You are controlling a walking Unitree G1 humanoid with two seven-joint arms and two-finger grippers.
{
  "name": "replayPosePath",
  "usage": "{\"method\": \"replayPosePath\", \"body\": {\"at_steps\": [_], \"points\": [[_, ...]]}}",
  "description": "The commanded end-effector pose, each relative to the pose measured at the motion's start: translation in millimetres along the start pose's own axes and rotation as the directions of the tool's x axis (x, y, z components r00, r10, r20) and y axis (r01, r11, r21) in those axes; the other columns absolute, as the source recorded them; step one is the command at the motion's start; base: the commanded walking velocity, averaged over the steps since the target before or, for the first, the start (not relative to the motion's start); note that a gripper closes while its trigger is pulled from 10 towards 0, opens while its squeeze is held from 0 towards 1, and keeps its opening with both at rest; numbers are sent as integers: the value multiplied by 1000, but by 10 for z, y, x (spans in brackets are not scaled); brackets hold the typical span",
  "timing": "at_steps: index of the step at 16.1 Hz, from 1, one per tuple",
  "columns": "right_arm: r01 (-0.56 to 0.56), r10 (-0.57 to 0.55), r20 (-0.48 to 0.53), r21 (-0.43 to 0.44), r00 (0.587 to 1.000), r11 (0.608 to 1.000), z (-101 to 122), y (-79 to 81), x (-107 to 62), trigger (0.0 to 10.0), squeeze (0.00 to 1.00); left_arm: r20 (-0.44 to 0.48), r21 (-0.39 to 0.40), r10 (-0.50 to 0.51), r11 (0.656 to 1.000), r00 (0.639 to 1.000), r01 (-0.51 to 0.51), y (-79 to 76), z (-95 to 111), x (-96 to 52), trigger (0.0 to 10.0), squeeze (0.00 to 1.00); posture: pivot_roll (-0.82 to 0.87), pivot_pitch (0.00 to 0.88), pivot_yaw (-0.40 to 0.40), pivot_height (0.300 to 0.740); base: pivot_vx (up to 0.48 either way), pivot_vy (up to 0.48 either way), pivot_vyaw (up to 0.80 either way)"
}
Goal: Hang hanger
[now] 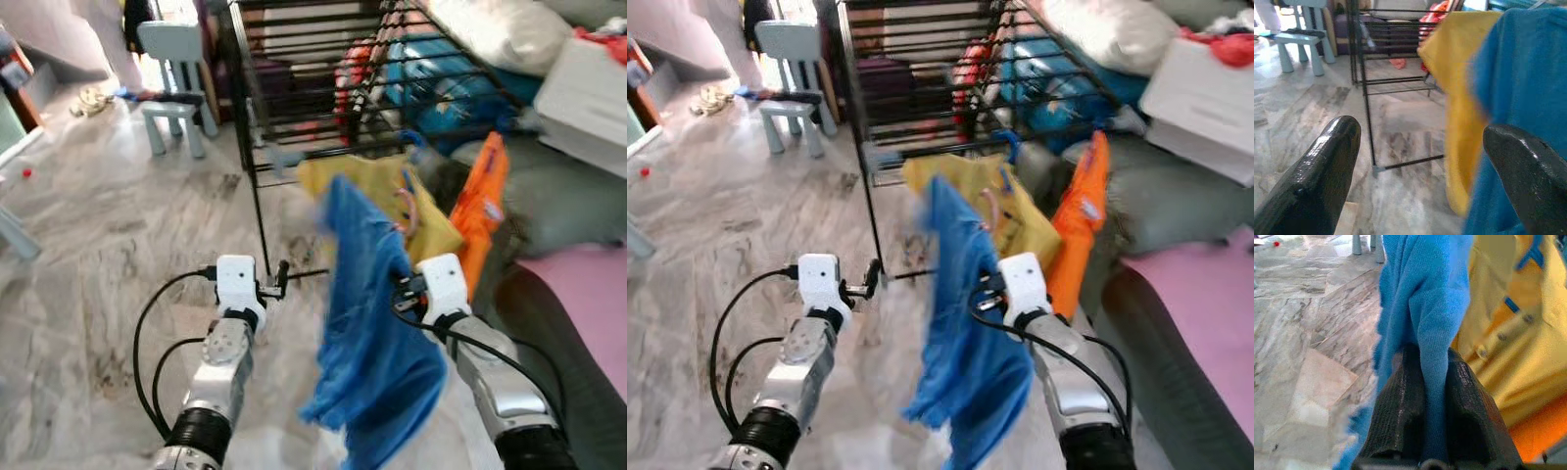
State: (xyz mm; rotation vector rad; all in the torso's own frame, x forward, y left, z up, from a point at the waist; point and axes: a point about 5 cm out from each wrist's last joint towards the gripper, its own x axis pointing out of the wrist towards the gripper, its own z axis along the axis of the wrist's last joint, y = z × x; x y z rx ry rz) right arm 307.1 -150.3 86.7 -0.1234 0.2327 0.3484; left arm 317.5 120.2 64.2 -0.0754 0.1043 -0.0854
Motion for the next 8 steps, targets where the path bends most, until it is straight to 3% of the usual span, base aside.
{"method": "replayPosePath", "body": {"at_steps": [1,8], "points": [[-15,15,40,-14,999,1000,106,41,32,10000,0,2,-2,4,1000,1000,-4,21,22,7,10000,0,-101,86,23,740,469,0,0],[-10,10,35,-18,999,1000,121,15,47,10000,0,-2,-3,-1,1000,1000,1,-26,3,-4,10000,0,-104,85,12,740,475,0,0]]}}
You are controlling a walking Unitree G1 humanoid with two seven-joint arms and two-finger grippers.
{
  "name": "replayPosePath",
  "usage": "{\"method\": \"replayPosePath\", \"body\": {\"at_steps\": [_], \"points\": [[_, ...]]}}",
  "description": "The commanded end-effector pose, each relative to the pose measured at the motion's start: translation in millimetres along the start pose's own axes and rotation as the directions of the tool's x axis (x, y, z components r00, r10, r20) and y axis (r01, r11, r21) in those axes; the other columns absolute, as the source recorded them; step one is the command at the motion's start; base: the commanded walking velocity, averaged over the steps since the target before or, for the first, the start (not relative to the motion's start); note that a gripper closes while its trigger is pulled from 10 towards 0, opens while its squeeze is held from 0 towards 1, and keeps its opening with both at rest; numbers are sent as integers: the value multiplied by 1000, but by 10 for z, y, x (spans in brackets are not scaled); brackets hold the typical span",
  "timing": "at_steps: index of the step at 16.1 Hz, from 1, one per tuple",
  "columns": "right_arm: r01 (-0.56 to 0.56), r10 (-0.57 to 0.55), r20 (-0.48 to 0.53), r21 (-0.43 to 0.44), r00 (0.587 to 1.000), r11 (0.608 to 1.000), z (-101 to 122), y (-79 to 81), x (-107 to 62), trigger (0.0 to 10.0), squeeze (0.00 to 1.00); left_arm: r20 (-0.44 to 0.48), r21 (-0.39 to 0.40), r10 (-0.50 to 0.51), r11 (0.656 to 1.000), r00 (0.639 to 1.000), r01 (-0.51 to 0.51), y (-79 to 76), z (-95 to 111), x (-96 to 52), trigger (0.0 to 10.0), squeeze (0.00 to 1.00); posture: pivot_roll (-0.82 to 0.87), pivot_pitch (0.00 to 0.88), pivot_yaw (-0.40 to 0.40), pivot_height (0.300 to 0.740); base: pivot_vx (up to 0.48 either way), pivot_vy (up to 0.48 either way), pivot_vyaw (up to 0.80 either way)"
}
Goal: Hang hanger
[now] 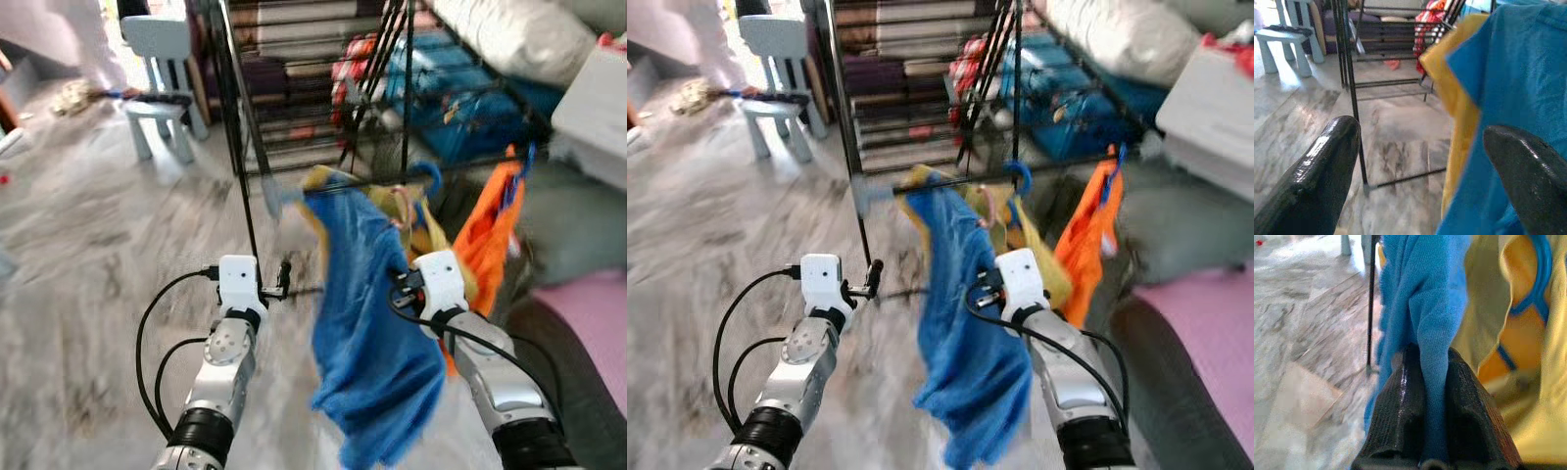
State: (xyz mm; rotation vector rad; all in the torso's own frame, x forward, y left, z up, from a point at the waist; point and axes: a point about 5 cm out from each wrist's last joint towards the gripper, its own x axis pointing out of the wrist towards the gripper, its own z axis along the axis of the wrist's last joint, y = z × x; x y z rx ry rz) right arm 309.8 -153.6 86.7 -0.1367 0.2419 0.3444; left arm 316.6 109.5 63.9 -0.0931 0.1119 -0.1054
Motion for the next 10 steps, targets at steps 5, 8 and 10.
{"method": "replayPosePath", "body": {"at_steps": [5,8,10], "points": [[-71,71,9,-25,997,997,76,120,54,10000,0,4,-1,52,999,999,-52,77,16,0,10000,0,-106,86,7,740,96,0,0],[-100,100,5,-28,995,995,96,226,110,10000,0,-6,-3,52,999,999,-52,62,-1,-4,10000,0,-105,84,8,740,0,0,0],[-143,143,-10,-36,990,989,95,352,167,10000,0,-8,-2,47,999,999,-47,46,-5,-2,10000,0,-104,84,9,740,0,0,0]]}}
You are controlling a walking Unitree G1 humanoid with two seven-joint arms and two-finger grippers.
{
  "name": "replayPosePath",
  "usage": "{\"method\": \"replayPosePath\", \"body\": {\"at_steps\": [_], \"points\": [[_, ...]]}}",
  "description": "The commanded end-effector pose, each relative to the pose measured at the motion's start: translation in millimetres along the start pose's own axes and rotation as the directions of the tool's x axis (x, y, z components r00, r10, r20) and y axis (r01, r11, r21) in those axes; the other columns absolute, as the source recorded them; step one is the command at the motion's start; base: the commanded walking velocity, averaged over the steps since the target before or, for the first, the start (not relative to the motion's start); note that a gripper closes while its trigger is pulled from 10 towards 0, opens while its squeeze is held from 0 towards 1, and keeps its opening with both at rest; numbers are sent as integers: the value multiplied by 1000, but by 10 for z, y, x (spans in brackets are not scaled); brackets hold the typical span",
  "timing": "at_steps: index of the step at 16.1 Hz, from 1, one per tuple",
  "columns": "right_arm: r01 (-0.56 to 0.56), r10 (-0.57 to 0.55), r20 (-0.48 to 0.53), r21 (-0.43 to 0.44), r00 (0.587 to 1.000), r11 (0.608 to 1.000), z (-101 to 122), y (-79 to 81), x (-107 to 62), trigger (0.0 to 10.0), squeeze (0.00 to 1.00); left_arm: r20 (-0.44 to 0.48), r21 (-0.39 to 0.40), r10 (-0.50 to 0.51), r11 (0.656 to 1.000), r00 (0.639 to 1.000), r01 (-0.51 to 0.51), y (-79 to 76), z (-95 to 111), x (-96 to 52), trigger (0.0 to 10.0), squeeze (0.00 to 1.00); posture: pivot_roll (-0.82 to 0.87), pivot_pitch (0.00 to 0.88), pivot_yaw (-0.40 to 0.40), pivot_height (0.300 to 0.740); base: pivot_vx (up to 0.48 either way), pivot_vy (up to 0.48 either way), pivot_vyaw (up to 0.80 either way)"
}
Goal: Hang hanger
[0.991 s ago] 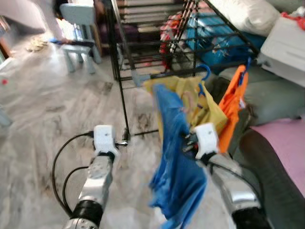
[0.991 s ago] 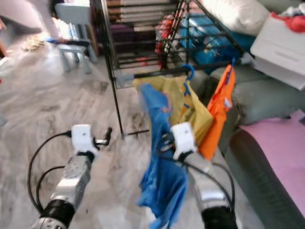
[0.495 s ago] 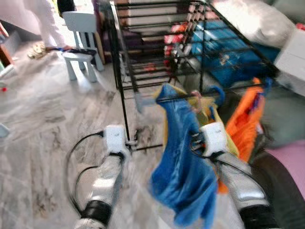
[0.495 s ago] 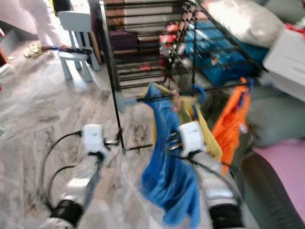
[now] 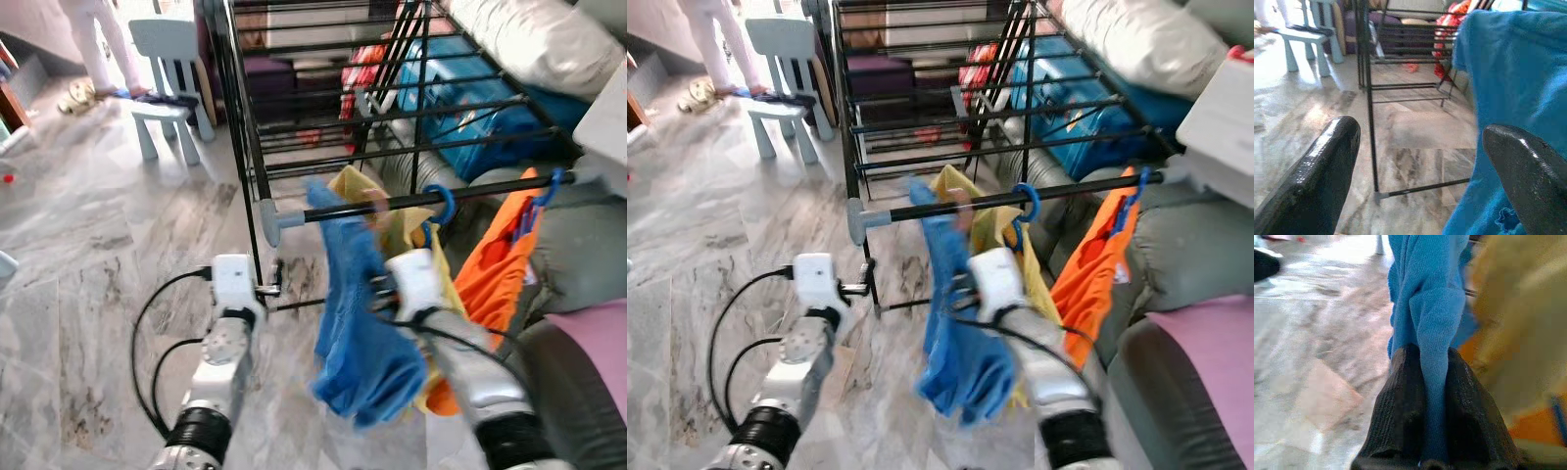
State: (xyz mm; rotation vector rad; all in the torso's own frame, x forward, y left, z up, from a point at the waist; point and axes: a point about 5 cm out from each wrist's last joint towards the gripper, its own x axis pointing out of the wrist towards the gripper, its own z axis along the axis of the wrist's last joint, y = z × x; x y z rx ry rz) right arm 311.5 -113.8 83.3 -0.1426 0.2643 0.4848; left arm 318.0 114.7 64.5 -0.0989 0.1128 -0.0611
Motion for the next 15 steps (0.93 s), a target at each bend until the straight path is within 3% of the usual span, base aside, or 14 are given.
{"method": "replayPosePath", "body": {"at_steps": [1,4,9,15], "points": [[-23,23,-1,-11,1000,1000,41,29,42,10000,0,-11,5,1,1000,1000,0,-13,-17,-8,10000,0,-104,84,9,740,0,0,0],[-18,18,-24,7,1000,1000,-4,123,136,10000,0,-16,7,-17,1000,1000,17,-46,-19,-5,10000,0,-92,78,11,740,0,0,0],[116,-118,8,109,993,987,258,-2,310,10000,0,-31,17,-32,999,999,33,-50,-40,-12,10000,0,-88,81,19,740,0,0,0],[67,-47,-126,164,991,984,108,207,422,10000,0,-42,21,-47,999,998,48,-81,-45,-7,10000,0,-78,80,16,740,0,0,0]]}}
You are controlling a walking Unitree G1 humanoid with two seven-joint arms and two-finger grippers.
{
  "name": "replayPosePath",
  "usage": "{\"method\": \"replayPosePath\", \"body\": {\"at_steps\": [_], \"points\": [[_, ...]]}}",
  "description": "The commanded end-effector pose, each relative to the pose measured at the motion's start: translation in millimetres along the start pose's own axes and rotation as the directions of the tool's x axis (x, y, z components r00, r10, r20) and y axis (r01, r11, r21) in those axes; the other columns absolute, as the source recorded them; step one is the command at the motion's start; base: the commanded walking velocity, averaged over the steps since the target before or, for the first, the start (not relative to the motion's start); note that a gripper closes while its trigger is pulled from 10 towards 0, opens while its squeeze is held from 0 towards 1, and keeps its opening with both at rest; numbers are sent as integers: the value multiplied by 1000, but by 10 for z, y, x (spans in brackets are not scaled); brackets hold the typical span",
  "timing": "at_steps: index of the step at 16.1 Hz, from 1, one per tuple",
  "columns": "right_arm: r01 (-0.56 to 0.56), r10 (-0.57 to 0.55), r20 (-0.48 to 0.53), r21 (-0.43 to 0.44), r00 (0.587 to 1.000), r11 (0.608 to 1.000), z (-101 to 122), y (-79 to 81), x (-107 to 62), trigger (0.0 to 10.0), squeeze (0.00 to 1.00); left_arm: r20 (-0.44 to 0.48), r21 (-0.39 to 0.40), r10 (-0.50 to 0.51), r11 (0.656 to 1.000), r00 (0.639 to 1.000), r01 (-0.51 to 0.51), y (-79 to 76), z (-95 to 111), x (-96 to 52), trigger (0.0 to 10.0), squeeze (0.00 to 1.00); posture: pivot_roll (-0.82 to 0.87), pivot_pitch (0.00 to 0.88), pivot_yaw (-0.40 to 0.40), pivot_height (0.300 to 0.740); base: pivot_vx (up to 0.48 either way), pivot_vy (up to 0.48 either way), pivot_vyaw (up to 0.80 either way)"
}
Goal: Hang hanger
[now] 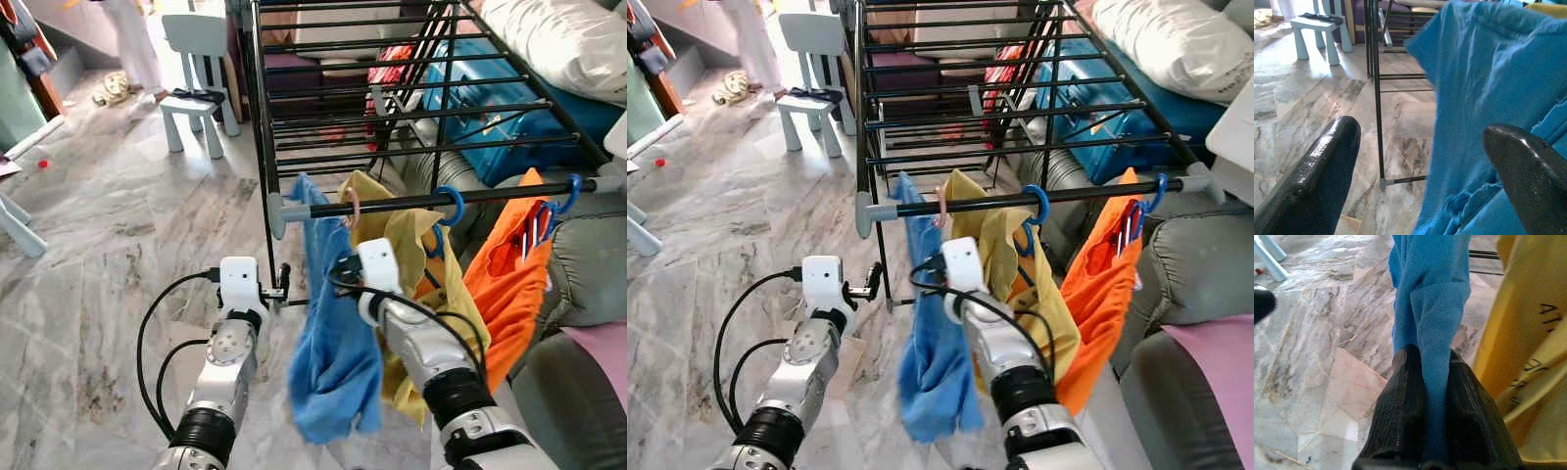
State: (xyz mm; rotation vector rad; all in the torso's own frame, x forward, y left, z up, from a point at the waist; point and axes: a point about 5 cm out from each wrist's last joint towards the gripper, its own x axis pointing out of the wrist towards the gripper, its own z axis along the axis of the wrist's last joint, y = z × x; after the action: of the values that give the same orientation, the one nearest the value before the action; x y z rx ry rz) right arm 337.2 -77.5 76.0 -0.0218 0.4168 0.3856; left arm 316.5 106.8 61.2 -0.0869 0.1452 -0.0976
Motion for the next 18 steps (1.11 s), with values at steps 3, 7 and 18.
{"method": "replayPosePath", "body": {"at_steps": [3,7,18], "points": [[-17,17,-33,3,999,1000,-80,30,-16,10000,0,-13,9,-11,1000,1000,11,-7,-12,-5,10000,0,-78,79,16,740,0,0,0],[15,-14,-62,21,998,1000,-207,-21,-58,10000,0,-20,14,-25,1000,999,26,-33,-18,-4,10000,0,-81,80,20,740,0,0,0],[34,-28,85,-65,996,997,-2,-102,-155,10000,1000,-26,50,-4,999,1000,5,51,-24,-18,10000,0,-79,83,19,740,0,0,0]]}}
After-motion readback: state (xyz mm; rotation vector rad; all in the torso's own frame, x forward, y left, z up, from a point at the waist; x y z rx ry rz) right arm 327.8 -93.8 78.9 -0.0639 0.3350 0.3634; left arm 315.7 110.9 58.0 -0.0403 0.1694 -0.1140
